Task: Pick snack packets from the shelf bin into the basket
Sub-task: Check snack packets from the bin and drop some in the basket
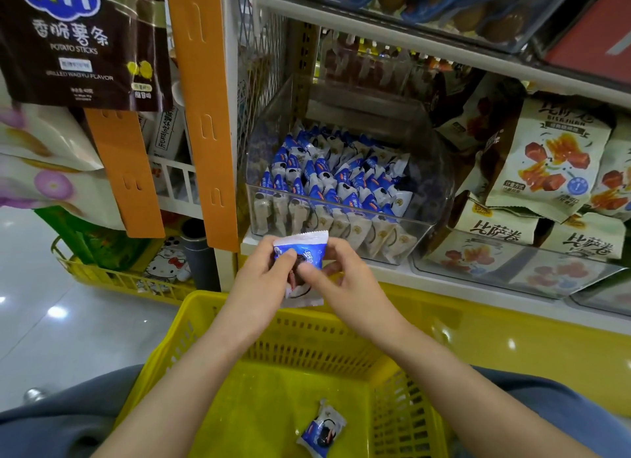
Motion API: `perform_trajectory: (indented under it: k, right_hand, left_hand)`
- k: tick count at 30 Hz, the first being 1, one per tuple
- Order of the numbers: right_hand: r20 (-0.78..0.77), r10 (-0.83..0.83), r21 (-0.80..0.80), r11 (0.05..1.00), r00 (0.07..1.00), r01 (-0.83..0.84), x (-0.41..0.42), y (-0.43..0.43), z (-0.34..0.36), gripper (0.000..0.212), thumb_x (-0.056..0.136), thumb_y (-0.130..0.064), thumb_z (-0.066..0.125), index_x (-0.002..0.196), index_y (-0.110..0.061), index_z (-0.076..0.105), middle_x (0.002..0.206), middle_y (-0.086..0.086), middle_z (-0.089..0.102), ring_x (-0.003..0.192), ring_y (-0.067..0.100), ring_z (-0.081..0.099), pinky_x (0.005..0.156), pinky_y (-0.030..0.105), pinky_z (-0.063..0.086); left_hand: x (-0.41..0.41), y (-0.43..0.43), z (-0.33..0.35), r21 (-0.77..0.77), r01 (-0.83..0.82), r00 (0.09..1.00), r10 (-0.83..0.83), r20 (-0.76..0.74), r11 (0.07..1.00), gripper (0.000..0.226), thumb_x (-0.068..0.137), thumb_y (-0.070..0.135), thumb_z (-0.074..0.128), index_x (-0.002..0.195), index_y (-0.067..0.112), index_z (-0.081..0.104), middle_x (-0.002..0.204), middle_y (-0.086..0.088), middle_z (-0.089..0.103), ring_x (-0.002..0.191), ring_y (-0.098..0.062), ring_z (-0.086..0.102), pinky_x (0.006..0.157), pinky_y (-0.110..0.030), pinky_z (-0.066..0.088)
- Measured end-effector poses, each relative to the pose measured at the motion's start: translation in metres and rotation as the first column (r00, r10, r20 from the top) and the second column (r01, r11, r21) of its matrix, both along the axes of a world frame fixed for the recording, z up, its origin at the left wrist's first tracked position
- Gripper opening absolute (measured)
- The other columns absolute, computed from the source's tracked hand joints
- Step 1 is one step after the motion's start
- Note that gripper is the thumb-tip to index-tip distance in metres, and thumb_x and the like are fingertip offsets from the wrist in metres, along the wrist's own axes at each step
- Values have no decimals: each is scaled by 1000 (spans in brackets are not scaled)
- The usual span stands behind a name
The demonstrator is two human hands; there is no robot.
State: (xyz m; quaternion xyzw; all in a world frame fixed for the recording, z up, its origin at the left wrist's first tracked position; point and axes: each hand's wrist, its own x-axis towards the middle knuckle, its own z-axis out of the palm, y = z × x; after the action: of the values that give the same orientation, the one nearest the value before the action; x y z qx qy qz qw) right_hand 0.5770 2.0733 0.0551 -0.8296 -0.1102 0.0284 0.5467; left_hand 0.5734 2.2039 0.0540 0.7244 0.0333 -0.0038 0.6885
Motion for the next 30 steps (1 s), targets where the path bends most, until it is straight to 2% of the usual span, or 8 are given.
perform_trajectory:
  k: [1, 4, 8, 12, 17, 21, 25, 30]
  right_hand:
    - [-15, -12, 44, 999, 1000, 13, 3, -2, 3, 10, 90, -27, 57, 99, -24, 55, 88, -12, 60, 74, -3, 54, 68, 16, 47]
    - [12, -61, 98, 993, 998, 60, 5, -7, 6, 18, 93, -21, 52, 86, -7, 61, 75, 12, 58, 71, 20, 53, 70, 39, 47]
    - [150, -31, 17, 999, 988, 29, 0, -7, 6, 14, 92, -20, 55, 81, -25, 62, 74, -5, 64, 70, 5, 59, 66, 27, 49]
    - [258, -73, -93, 991, 963, 100, 1, -9, 3, 11, 92, -24, 55, 85, -27, 64, 78, -10, 64, 74, 4, 60, 68, 24, 50]
    - [-42, -47, 18, 999, 998, 48, 0, -4, 4, 7, 89, -28, 58, 96, -26, 59, 86, -7, 65, 74, 4, 61, 64, 20, 52]
    - [-218, 53, 87, 996, 974, -35, 0, 0, 3, 19, 85, -15, 64, 103, -14, 59, 94, 5, 64, 71, 10, 62, 58, 18, 53]
    - [-225, 2, 261, 964, 974, 58, 2, -1, 10, 16, 84, -5, 63, 99, -8, 59, 86, 7, 63, 60, 1, 62, 56, 15, 52]
    - [-190, -78, 304, 943, 979, 134, 2, -4, 15, 13, 85, -10, 62, 98, -10, 60, 85, 5, 65, 68, 2, 63, 56, 17, 53]
  left_hand:
    - [0, 0, 0, -7, 11, 1000, -11, -1, 1000, 16, 96, 19, 44, 85, 24, 54, 76, 3, 59, 54, 10, 55, 47, -6, 40]
    - [-4, -1, 1, -66, 59, 998, -61, -26, 996, 15, 95, 27, 46, 88, 21, 58, 79, 0, 65, 62, 5, 61, 50, -8, 44]
    - [-4, 0, 3, -101, 52, 996, -59, -70, 994, 21, 94, 31, 47, 90, 17, 63, 79, -3, 69, 68, -5, 67, 54, -16, 50]
    - [-2, -1, 3, -173, 51, 983, -80, -167, 984, 22, 95, 31, 48, 93, 21, 67, 86, -3, 72, 80, -13, 70, 70, -30, 56]
    - [-2, -1, 1, -232, -102, 984, 64, -166, 967, 24, 96, 28, 46, 101, 13, 64, 86, -9, 71, 72, -14, 68, 74, -38, 54]
    - [1, 4, 2, -196, -176, 979, 151, -136, 965, 30, 96, 32, 45, 107, 9, 59, 96, -14, 68, 79, -17, 65, 80, -42, 52]
    - [-1, 2, 8, -184, -106, 990, 87, -108, 977, 27, 92, 31, 52, 111, 14, 57, 100, -13, 66, 93, -20, 64, 86, -42, 51]
    - [-2, 2, 11, -58, -7, 1000, 6, -13, 998, 28, 87, 24, 60, 115, 23, 56, 104, 1, 66, 92, -4, 62, 74, -17, 51]
